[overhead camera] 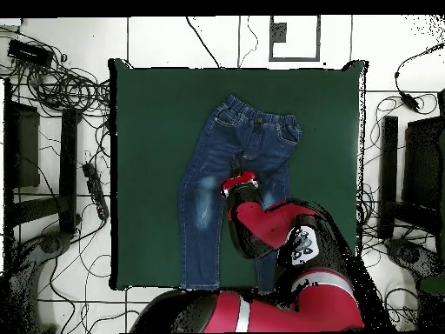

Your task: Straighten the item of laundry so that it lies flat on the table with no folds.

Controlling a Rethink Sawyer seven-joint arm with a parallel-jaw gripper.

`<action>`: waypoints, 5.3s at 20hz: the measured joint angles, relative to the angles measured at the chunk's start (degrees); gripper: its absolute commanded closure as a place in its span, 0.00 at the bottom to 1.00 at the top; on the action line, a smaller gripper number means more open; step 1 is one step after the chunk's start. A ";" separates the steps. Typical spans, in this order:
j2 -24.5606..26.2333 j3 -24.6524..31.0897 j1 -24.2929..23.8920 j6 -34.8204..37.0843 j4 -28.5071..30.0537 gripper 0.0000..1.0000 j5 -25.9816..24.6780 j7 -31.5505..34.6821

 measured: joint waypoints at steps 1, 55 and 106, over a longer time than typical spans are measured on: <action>0.12 0.00 -0.02 0.00 -0.13 1.00 -0.13 0.00; -8.52 8.78 -8.86 12.42 -4.62 0.00 -2.64 0.00; 1.69 12.47 -9.36 23.98 -12.83 0.00 6.74 0.00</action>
